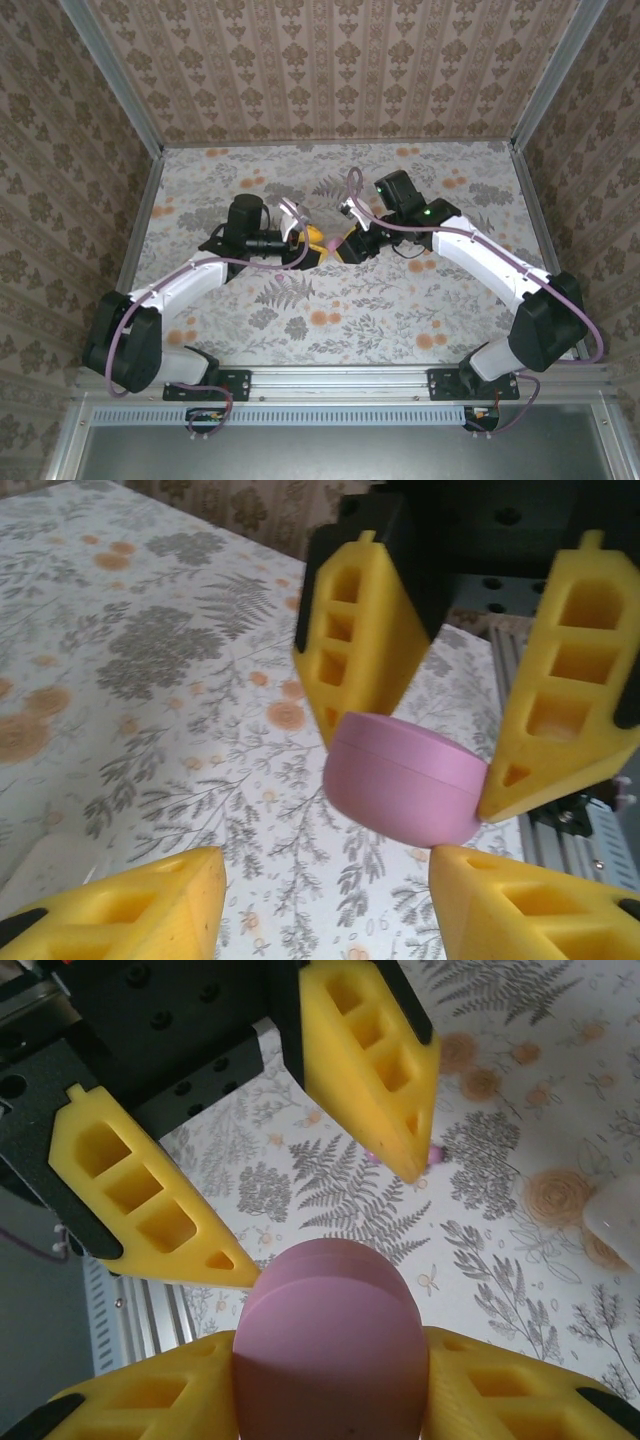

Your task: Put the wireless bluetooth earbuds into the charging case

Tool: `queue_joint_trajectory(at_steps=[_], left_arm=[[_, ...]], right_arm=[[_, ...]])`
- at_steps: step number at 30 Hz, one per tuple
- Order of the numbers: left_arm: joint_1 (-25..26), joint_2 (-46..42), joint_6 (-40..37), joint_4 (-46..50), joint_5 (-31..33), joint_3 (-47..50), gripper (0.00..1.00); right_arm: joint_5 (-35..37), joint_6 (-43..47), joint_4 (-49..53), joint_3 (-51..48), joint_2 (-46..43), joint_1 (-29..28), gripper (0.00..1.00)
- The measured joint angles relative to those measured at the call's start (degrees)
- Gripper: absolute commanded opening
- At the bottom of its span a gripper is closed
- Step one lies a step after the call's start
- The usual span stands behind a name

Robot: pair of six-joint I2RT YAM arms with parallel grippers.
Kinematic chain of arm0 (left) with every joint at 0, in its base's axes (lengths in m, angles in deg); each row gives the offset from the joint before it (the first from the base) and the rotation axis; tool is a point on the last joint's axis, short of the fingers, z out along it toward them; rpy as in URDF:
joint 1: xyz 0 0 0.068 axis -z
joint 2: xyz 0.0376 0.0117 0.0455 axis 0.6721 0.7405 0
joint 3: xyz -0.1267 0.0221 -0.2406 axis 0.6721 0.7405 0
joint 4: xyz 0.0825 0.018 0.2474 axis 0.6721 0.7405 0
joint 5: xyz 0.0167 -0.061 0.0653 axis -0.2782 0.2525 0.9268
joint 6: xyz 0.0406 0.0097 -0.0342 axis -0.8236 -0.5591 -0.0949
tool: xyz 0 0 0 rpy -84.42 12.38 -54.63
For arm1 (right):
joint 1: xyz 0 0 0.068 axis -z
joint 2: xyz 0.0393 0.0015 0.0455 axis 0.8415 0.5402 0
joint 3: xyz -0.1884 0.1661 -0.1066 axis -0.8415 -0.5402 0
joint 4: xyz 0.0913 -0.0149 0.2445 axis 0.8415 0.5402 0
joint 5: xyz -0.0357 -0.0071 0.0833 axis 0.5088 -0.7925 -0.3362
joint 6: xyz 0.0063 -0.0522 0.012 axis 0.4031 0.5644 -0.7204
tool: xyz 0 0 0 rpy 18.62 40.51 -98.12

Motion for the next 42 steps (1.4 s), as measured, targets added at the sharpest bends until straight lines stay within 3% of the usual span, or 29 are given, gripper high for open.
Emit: queue_joint_trajectory(at_steps=[10, 19, 42], left_arm=[[1.55, -0.46, -8.72, 2.32, -8.33, -0.11, 0.59], [2.99, -0.55, -11.96, 3.19, -8.33, -0.13, 0.59], [3.8, -0.17, -9.86, 1.16, -4.17, -0.72, 0.57]], right_arm=[[-5.66, 8.48, 0.66, 1.25, 0.07, 0.24, 0.45], [-8.44, 12.94, 1.73, 4.33, 1.38, 0.24, 0.45], [-8.74, 16.17, 5.75, 4.63, 2.8, 0.24, 0.45]])
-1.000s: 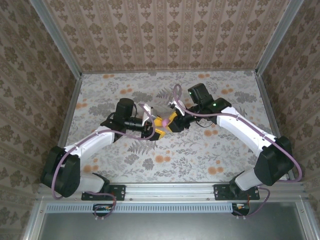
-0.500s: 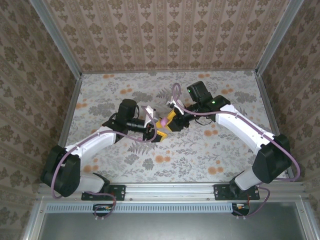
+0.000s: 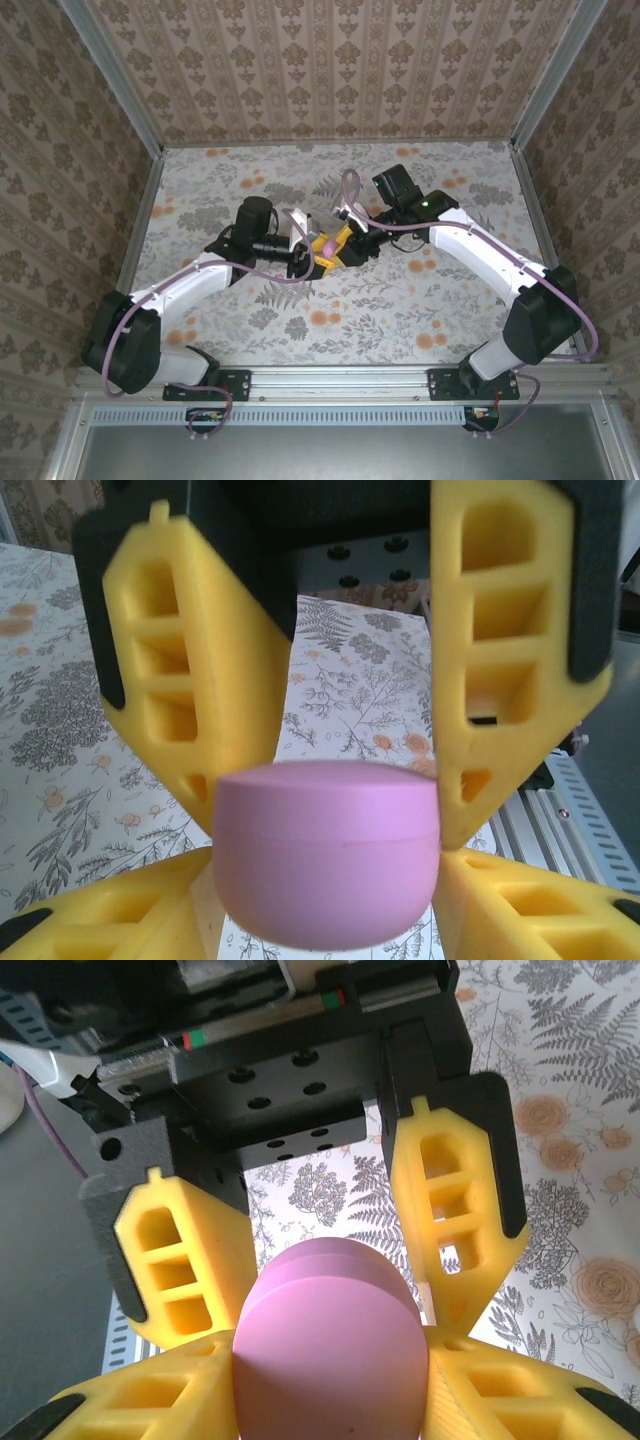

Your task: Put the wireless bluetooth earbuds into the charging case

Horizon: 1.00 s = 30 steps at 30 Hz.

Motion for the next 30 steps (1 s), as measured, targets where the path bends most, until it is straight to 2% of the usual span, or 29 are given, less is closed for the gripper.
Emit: queue_joint_trajectory(at_steps=[7, 17, 30], left_arm=[[0.0, 0.0, -0.02, 1.55, 0.0, -0.52, 0.54], [-0.5, -0.22, -0.5, 3.13, -0.02, -1.14, 0.55], [-0.83, -0.52, -0.55, 2.19, -0.22, -1.18, 0.44]], right_arm=[[0.46, 2.6, 1.2, 0.0, 0.33, 0.0, 0.45], [2.51, 6.95, 2.91, 0.0, 0.33, 0.0, 0.45], [3.3, 8.72, 2.67, -0.81, 0.24, 0.0, 0.45]])
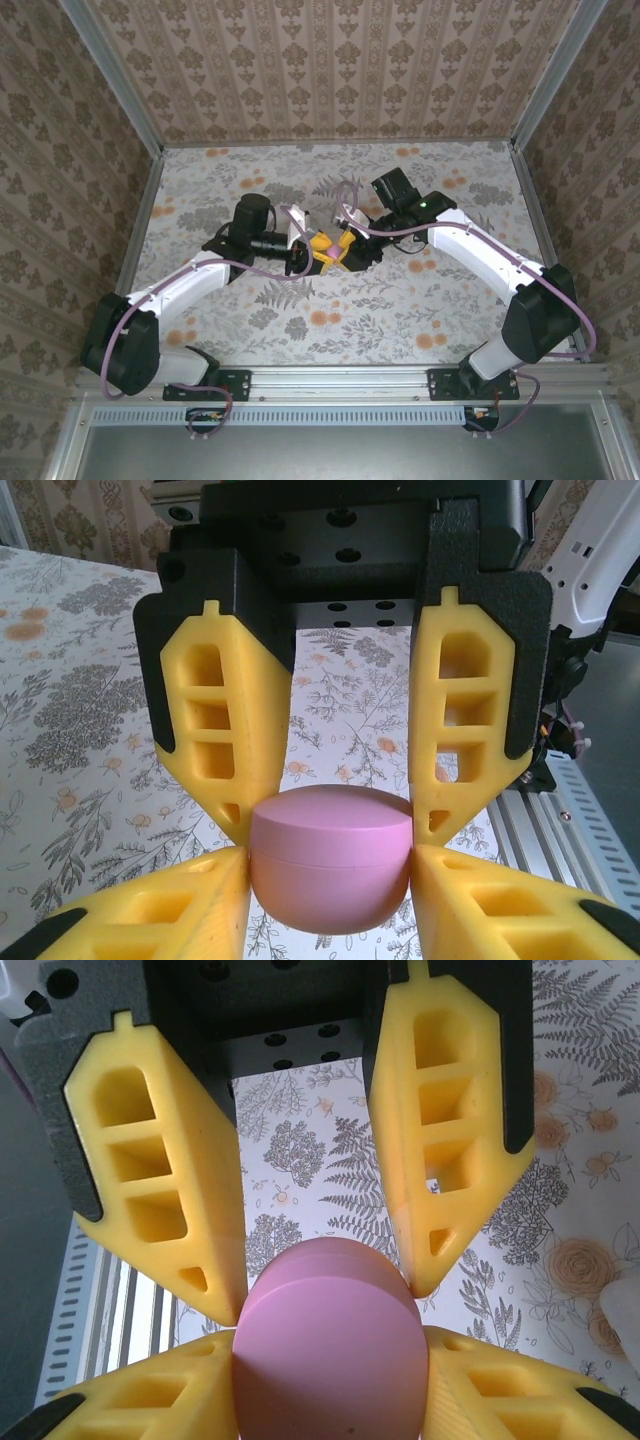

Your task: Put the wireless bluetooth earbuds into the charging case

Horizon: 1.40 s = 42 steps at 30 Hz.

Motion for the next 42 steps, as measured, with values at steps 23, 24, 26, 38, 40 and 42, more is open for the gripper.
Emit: queue_joint_trajectory(at_steps=[23, 24, 26, 38, 40, 42], left_arm=[[0.02, 0.02, -0.46, 1.38, 0.2, -0.52, 0.35], [0.0, 0.02, -0.46, 1.29, 0.2, -0.52, 0.35], [0.0, 0.02, -0.46, 1.2, 0.22, -0.52, 0.35], [-0.04, 0.02, -0.72, 0.63, 0.42, -0.52, 0.49], [-0.04, 0.02, -0.87, 0.68, 0.09, -0.52, 0.51], [-0.04, 0.04, -0.9, 1.03, -0.26, -0.61, 0.52]], right_arm=[[1.25, -0.42, -2.89, -4.35, -1.46, 0.0, 0.58], [1.57, -0.42, -2.89, -4.72, -1.6, 0.02, 0.57], [1.9, -0.42, -2.91, -5.18, -1.73, 0.07, 0.55], [2.14, -0.66, -3.56, -5.44, -2.49, 0.39, 0.4], [2.14, -0.66, -3.96, -5.46, -2.75, 0.42, 0.4], [2.14, -0.66, -4.37, -5.46, -2.97, 0.42, 0.4]])
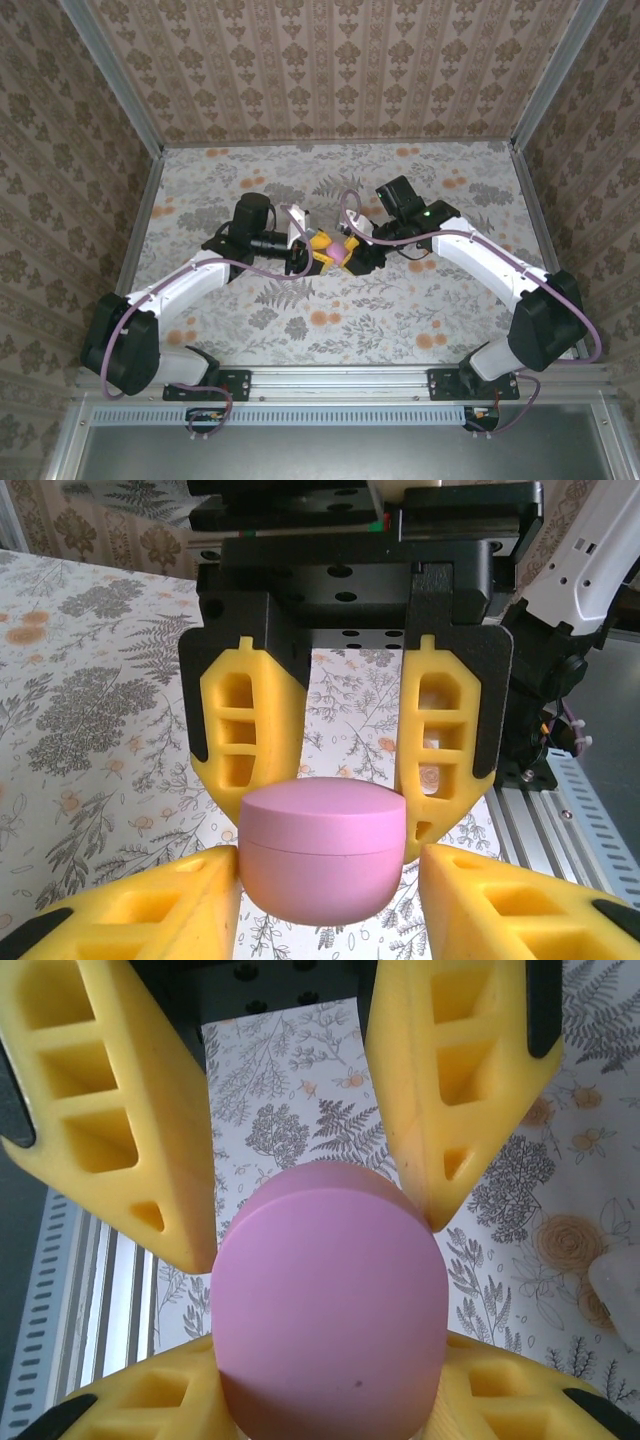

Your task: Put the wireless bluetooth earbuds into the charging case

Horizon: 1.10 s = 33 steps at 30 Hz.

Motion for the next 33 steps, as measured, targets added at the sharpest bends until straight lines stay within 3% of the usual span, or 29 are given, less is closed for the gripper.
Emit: queue_joint_trajectory(at_steps=[33], left_arm=[[0.48, 1.29, -1.05, 3.28, 0.22, -2.49, 0.5]], right_arm=[[0.42, -1.29, -1.16, 0.0, -0.87, 0.09, 0.4]])
